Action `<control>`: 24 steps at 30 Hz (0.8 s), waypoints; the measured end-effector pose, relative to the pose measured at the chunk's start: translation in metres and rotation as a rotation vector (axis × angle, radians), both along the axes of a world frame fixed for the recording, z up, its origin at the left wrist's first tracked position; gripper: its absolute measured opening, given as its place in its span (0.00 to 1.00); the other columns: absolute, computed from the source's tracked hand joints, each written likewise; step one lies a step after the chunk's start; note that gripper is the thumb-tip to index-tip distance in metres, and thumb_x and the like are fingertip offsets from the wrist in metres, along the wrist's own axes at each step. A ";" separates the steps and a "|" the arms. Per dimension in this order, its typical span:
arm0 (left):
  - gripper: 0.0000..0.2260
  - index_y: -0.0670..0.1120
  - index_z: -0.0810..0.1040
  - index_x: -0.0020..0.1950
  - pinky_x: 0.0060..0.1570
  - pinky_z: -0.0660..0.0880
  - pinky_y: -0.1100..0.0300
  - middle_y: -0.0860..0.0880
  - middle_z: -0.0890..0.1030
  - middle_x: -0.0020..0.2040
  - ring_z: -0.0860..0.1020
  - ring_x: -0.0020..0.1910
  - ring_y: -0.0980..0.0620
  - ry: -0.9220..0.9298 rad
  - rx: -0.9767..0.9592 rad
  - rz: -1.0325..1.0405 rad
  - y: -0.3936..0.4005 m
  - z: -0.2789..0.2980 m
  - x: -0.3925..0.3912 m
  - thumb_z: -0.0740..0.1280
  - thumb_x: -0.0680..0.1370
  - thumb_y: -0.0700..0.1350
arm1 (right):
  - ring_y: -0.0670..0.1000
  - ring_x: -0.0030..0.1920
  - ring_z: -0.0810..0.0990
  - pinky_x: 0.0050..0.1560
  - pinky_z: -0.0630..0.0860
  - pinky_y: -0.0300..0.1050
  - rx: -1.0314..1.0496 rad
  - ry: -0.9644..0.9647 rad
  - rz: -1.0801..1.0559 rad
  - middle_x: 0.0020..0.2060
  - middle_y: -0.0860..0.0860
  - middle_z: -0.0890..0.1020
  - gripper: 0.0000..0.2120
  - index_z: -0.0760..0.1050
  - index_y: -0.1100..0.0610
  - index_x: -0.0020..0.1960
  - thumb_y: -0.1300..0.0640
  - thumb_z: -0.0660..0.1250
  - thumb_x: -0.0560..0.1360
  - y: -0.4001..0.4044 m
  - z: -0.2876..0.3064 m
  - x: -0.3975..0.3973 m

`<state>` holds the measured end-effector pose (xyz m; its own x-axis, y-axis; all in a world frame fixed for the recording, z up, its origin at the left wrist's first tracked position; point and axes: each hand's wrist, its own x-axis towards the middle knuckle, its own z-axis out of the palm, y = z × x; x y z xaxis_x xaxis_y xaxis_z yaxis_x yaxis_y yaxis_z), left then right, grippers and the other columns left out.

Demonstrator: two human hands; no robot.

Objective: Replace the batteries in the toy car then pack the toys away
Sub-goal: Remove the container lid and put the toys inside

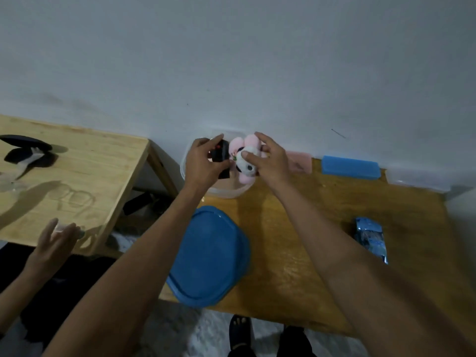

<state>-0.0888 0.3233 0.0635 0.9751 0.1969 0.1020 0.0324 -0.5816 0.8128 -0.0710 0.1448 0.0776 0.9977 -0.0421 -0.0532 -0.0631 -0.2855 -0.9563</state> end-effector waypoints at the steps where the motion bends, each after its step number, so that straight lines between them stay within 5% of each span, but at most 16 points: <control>1: 0.33 0.47 0.79 0.70 0.62 0.79 0.49 0.42 0.76 0.62 0.80 0.57 0.45 0.011 0.023 0.007 0.007 -0.006 0.006 0.82 0.66 0.45 | 0.47 0.57 0.77 0.54 0.78 0.36 -0.021 0.008 0.015 0.61 0.49 0.79 0.30 0.75 0.52 0.70 0.56 0.78 0.70 0.008 -0.005 0.007; 3: 0.33 0.48 0.79 0.70 0.63 0.78 0.47 0.41 0.76 0.63 0.79 0.58 0.43 0.057 0.076 0.015 0.018 -0.021 0.015 0.83 0.66 0.45 | 0.46 0.57 0.76 0.49 0.73 0.28 -0.053 0.032 0.045 0.62 0.48 0.79 0.28 0.75 0.52 0.70 0.57 0.77 0.71 0.021 -0.018 0.015; 13: 0.25 0.47 0.81 0.67 0.55 0.70 0.59 0.40 0.78 0.61 0.78 0.57 0.40 0.194 0.305 -0.028 0.030 -0.068 0.032 0.78 0.70 0.43 | 0.55 0.72 0.67 0.72 0.67 0.48 -0.355 0.035 0.120 0.73 0.55 0.68 0.28 0.75 0.53 0.70 0.59 0.77 0.72 0.057 -0.080 0.038; 18: 0.24 0.50 0.82 0.65 0.48 0.66 0.61 0.42 0.75 0.55 0.77 0.55 0.39 0.325 0.372 -0.115 0.029 -0.068 0.038 0.78 0.69 0.42 | 0.43 0.64 0.72 0.63 0.65 0.28 -0.487 0.027 0.119 0.71 0.57 0.72 0.22 0.73 0.59 0.70 0.60 0.70 0.76 0.064 -0.088 0.048; 24: 0.25 0.47 0.79 0.69 0.59 0.72 0.54 0.39 0.77 0.65 0.77 0.62 0.39 0.169 0.295 -0.052 0.037 -0.044 0.019 0.76 0.72 0.43 | 0.55 0.69 0.71 0.66 0.73 0.48 -0.499 0.016 0.101 0.71 0.54 0.72 0.28 0.71 0.48 0.73 0.55 0.73 0.74 0.056 -0.066 0.034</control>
<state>-0.0698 0.3603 0.0196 0.9911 0.1322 -0.0171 0.1163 -0.7955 0.5947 -0.0372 0.2009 0.0119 0.9973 0.0302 -0.0667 -0.0253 -0.7128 -0.7009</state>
